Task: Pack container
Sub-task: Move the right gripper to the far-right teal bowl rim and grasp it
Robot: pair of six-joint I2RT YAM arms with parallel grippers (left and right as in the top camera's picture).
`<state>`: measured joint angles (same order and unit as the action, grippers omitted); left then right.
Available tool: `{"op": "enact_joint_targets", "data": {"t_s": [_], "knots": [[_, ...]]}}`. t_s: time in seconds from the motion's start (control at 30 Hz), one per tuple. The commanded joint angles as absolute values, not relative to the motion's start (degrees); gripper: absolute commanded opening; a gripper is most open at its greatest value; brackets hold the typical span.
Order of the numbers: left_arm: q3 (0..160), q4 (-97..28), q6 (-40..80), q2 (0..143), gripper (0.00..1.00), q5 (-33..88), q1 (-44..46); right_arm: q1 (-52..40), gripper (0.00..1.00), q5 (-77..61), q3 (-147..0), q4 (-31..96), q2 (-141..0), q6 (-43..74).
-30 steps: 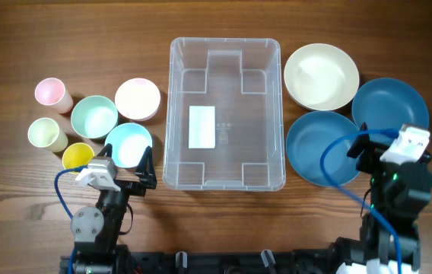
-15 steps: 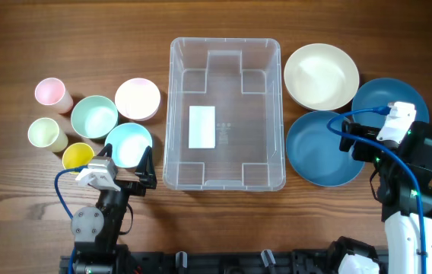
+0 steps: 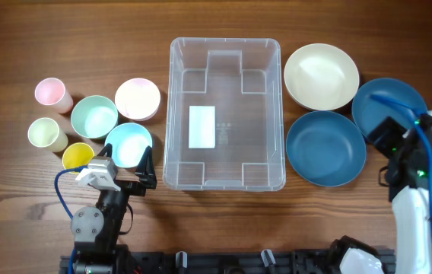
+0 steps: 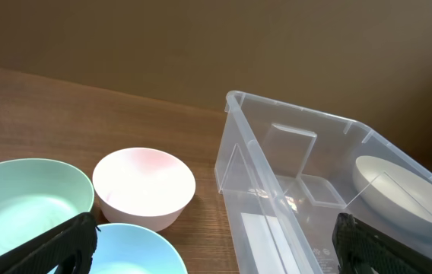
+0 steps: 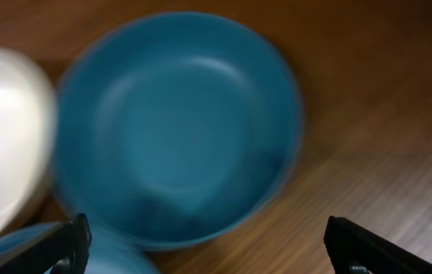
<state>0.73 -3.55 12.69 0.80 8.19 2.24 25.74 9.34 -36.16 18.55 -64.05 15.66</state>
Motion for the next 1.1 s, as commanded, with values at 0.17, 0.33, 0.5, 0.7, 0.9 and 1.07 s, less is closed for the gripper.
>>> {"op": "enact_joint_targets", "data": {"t_s": [0.17, 0.33, 0.5, 0.7, 0.9, 1.07], "knots": [[0.32, -3.68, 11.77, 0.49, 1.0, 7.88, 2.11, 41.1, 1.0, 4.14, -39.88, 15.29, -74.04, 21.23], [0.32, -3.68, 11.77, 0.49, 1.0, 7.88, 2.11, 44.01, 1.0, -2.66, -39.9, 8.95, -79.94, 20.91], [0.32, -3.68, 11.77, 0.49, 1.0, 7.88, 2.11, 43.79, 0.99, -6.87, -39.9, 2.0, -87.39, 19.53], [0.32, -3.68, 11.77, 0.49, 1.0, 7.88, 2.11, 43.68, 0.92, -10.68, -39.92, -4.27, -92.79, 16.93], [0.32, -3.68, 11.77, 0.49, 1.0, 7.88, 2.11, 43.68, 0.83, -10.15, -39.9, -5.28, -93.45, 16.67], [0.32, -3.68, 11.77, 0.49, 1.0, 7.88, 2.11, 43.68, 0.77, -8.86, -39.9, -4.86, -93.45, 16.67]]}}
